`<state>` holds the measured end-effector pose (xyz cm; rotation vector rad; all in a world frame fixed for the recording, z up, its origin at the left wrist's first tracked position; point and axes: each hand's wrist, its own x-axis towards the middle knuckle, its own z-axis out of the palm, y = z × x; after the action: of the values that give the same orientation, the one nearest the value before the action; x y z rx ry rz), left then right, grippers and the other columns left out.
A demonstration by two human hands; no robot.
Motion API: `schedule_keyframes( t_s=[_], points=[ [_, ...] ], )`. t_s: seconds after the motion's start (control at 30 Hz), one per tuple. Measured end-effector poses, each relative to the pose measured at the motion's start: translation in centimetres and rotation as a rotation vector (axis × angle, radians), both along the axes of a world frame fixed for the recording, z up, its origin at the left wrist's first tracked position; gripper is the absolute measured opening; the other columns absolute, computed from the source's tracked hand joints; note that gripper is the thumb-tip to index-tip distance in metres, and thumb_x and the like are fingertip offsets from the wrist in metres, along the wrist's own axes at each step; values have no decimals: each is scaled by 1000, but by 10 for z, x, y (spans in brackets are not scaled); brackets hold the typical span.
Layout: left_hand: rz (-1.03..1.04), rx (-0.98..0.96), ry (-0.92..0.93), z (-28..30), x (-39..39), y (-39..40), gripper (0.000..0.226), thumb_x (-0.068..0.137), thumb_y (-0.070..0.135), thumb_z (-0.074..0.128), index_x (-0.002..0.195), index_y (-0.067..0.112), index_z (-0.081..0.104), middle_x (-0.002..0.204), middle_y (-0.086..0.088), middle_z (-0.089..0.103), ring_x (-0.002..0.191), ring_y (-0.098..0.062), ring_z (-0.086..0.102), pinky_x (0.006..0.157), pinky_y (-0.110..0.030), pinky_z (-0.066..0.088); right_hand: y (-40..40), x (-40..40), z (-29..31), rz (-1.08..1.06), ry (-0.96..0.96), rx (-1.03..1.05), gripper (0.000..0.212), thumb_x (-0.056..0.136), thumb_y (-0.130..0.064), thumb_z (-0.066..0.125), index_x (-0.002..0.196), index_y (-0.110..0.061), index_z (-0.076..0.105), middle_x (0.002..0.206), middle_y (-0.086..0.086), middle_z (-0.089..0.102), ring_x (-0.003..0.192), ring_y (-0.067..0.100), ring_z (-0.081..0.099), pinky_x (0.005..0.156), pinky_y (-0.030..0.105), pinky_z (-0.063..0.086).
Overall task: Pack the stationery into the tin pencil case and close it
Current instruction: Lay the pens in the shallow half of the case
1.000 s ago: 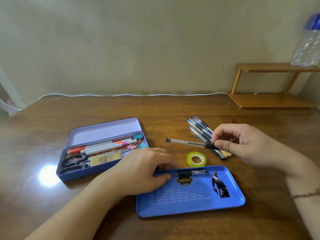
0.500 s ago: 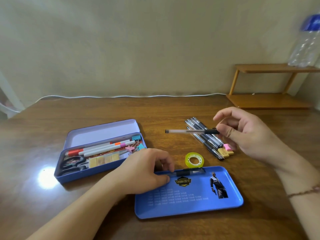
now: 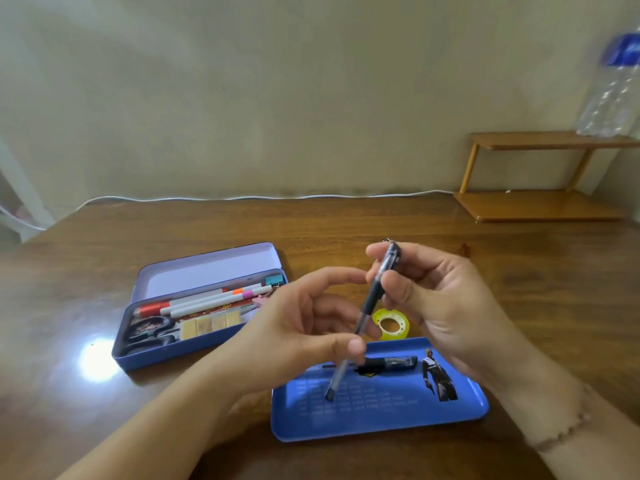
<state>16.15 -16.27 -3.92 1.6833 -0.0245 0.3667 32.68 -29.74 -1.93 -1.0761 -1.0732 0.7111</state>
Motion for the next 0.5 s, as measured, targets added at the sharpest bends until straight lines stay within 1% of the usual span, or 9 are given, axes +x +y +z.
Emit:
schedule_keyframes(
  t_s=[0.07,0.13,0.17,0.2,0.27,0.33,0.4,0.47,0.5],
  points=[
    [66,2,-51,-1,2,-3,64,80,10,77,136,30,52,96,-10,74,83,-23,74,76,-33,59,1,-7,-3,-145,-142,0,36,74,-40,75,109,-31,73,95,-5,73,89,10,68,71,20,54],
    [169,-47,-124,0,3,-4,72,77,5,77,137,34,50,93,-9,73,84,-26,74,73,-34,60,-2,-11,-6,-262,-458,-44,44,77,-55,70,116,-36,66,98,-11,67,90,12,66,70,22,56],
    [217,-59,-161,0,3,-5,74,76,5,78,137,36,49,91,-8,72,84,-26,74,71,-35,60,-3,-13,-7,-281,-596,-63,46,76,-60,68,117,-38,63,97,-13,65,88,12,65,68,23,56],
    [259,-55,-192,0,3,-6,75,74,6,79,136,36,49,90,-9,71,83,-26,73,70,-37,60,-4,-15,-7,-276,-671,-78,46,76,-61,67,116,-40,61,95,-15,66,85,10,66,66,23,56],
    [306,-42,-245,0,4,-7,70,72,7,81,129,32,50,90,-12,68,82,-28,72,71,-39,60,-4,-18,-6,-215,-654,-103,45,75,-60,68,116,-44,60,90,-17,70,82,6,69,68,25,57],
    [317,-33,-302,0,5,-7,56,72,4,81,117,20,53,85,-9,66,81,-25,70,73,-37,59,-5,-17,-5,-151,-632,-142,51,74,-56,72,121,-43,58,91,-19,73,85,2,70,74,22,56],
    [314,36,-316,1,6,-6,38,73,1,81,100,10,56,81,-3,65,82,-23,69,76,-33,58,-5,-16,-6,-95,-661,-147,48,78,-41,76,123,-40,59,94,-22,74,89,-2,69,78,16,53],
    [309,125,-253,1,4,-5,29,72,11,83,92,15,61,81,2,69,83,-19,71,76,-29,58,-7,-12,-5,-71,-708,-166,46,81,-25,76,120,-43,61,93,-24,73,89,-4,69,78,13,52],
    [314,182,-174,2,2,-4,30,69,21,85,90,24,64,83,4,70,82,-16,72,75,-28,58,-8,-8,-2,-81,-725,-196,46,81,-22,76,118,-45,62,92,-25,73,87,-4,69,76,12,52]
  ],
)
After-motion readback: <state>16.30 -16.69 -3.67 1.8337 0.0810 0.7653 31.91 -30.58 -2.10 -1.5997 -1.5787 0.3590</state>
